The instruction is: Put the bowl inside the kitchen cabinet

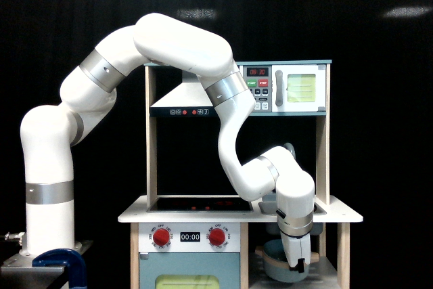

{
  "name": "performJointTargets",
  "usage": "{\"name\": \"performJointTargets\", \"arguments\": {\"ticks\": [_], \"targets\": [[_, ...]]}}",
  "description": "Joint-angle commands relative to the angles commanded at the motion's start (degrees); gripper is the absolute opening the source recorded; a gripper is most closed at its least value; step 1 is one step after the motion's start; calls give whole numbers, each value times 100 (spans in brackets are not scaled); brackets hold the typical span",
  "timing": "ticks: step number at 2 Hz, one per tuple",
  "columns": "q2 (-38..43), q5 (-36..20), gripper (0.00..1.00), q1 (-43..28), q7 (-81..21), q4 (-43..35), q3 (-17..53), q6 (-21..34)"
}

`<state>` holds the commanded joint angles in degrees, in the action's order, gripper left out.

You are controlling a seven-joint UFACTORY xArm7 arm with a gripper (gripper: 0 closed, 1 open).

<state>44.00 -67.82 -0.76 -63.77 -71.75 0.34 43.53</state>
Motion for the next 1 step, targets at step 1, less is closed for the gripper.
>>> {"name": "performJointTargets", "arguments": {"ticks": [1], "targets": [[-2, -58, 100, 101, -120, 142, -184, -170]]}}
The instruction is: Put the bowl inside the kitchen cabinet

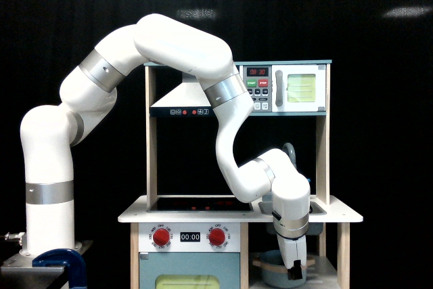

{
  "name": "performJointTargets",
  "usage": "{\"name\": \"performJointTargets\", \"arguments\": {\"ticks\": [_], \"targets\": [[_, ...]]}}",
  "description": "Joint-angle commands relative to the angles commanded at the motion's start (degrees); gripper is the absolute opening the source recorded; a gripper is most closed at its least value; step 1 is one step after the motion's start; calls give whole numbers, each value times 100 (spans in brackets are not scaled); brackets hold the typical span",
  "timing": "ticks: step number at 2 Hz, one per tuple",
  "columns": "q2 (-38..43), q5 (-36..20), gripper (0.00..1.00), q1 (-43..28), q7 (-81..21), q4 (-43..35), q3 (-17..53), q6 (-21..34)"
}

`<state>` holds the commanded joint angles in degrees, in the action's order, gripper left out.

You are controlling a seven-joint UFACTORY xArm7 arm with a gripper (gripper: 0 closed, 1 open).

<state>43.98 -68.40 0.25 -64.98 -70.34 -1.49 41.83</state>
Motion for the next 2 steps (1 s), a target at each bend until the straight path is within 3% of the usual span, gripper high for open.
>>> {"name": "performJointTargets", "arguments": {"ticks": [1, 2], "targets": [[-345, 196, 100, 260, 11, 329, -94, 38], [-1022, 703, 100, 784, 48, 827, -8, 417]]}}
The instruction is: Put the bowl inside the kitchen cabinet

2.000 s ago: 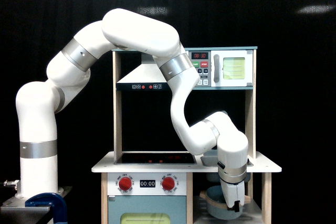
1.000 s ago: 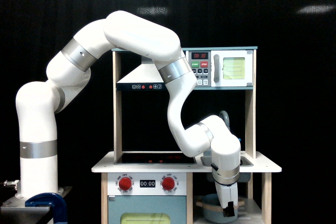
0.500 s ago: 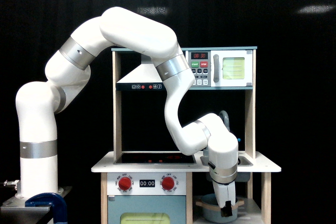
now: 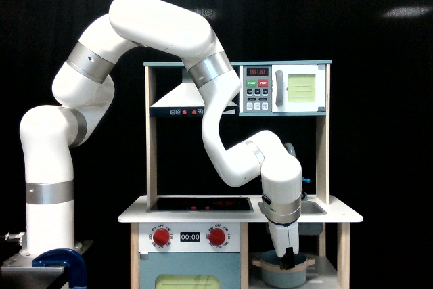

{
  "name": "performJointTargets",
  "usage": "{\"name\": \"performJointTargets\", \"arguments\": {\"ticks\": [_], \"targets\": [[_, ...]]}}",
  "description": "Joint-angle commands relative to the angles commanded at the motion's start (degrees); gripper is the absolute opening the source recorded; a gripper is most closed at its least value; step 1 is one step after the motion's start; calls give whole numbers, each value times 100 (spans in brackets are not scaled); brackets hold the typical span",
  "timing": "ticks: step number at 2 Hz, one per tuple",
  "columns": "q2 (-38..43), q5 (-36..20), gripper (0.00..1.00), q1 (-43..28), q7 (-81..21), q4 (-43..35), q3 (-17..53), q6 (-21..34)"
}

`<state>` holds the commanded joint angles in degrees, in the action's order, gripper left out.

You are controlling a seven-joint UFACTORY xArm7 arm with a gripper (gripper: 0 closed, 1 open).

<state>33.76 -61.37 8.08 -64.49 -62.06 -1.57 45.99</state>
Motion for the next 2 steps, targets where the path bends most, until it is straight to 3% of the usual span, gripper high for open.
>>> {"name": "performJointTargets", "arguments": {"ticks": [2], "targets": [[-3011, 2169, 100, 1430, 344, 1233, 1153, 2396]]}}
